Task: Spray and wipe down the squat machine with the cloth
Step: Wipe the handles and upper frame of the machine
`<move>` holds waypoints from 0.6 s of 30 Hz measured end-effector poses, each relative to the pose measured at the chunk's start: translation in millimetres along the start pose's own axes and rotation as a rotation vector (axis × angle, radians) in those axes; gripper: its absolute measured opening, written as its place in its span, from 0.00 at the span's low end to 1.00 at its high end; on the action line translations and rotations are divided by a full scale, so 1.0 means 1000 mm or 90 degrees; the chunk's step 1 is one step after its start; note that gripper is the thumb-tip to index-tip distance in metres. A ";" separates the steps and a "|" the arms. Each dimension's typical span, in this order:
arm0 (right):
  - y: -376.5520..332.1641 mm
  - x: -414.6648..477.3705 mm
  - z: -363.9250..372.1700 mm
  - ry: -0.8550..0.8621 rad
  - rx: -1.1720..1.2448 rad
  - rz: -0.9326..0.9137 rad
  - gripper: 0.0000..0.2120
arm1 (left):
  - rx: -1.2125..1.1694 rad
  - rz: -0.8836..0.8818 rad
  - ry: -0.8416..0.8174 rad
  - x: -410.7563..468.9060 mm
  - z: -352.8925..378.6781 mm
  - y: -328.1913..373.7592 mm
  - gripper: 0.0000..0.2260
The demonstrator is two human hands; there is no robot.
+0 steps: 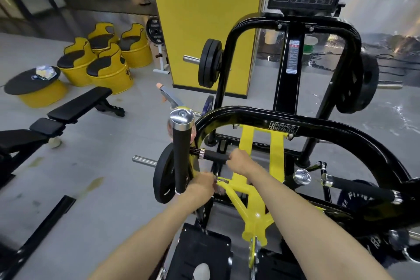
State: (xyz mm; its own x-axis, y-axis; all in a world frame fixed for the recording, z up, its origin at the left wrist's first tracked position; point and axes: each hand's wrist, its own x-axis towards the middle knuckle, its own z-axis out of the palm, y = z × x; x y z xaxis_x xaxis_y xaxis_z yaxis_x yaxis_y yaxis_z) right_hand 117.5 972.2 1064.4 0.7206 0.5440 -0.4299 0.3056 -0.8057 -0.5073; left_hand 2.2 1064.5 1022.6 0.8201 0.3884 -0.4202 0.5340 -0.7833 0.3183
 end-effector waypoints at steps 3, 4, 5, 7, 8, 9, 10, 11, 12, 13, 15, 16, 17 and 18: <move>-0.020 0.008 -0.011 0.008 0.108 -0.072 0.17 | -0.161 -0.007 -0.040 -0.037 -0.010 -0.013 0.10; -0.029 0.008 -0.015 0.013 0.156 -0.099 0.24 | -0.212 -0.027 -0.045 -0.046 -0.015 -0.024 0.12; -0.039 0.005 -0.019 0.010 0.196 -0.124 0.31 | -0.231 -0.047 -0.065 -0.051 -0.023 -0.038 0.15; -0.059 0.002 -0.028 0.005 0.256 -0.163 0.38 | -0.191 -0.077 -0.126 -0.056 -0.041 -0.070 0.15; -0.067 0.003 -0.031 0.002 0.279 -0.182 0.40 | -0.160 -0.098 -0.146 -0.057 -0.052 -0.085 0.14; -0.076 0.003 -0.034 -0.002 0.297 -0.196 0.40 | -0.142 -0.122 -0.149 -0.060 -0.066 -0.095 0.14; -0.083 0.004 -0.035 -0.007 0.307 -0.204 0.41 | -0.130 -0.146 -0.132 -0.063 -0.080 -0.102 0.14; -0.091 0.008 -0.035 -0.007 0.305 -0.211 0.42 | -0.131 -0.166 -0.089 -0.064 -0.094 -0.107 0.13; -0.097 0.011 -0.034 -0.009 0.305 -0.209 0.44 | -0.157 -0.174 -0.035 -0.062 -0.106 -0.111 0.12; -0.104 0.012 -0.034 -0.017 0.304 -0.217 0.46 | -0.209 -0.181 0.026 -0.057 -0.117 -0.113 0.11; -0.116 0.018 -0.032 -0.051 0.309 -0.229 0.51 | -0.318 -0.180 0.129 -0.048 -0.138 -0.113 0.09; -0.121 0.019 -0.032 -0.069 0.322 -0.237 0.52 | -0.370 -0.171 0.163 -0.042 -0.145 -0.109 0.08; -0.125 0.026 -0.029 -0.083 0.339 -0.241 0.53 | -0.425 -0.166 0.193 -0.036 -0.152 -0.105 0.06; -0.123 0.051 -0.019 -0.105 0.364 -0.243 0.55 | -0.476 -0.160 0.227 -0.031 -0.158 -0.100 0.06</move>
State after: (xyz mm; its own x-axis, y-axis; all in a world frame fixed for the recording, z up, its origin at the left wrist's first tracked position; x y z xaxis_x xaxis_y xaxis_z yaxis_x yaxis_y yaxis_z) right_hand 128.4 1094.5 1119.0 0.5103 0.8291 -0.2284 0.1114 -0.3271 -0.9384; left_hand -44.3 1207.5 1138.0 0.6081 0.7347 -0.3007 0.6002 -0.1776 0.7799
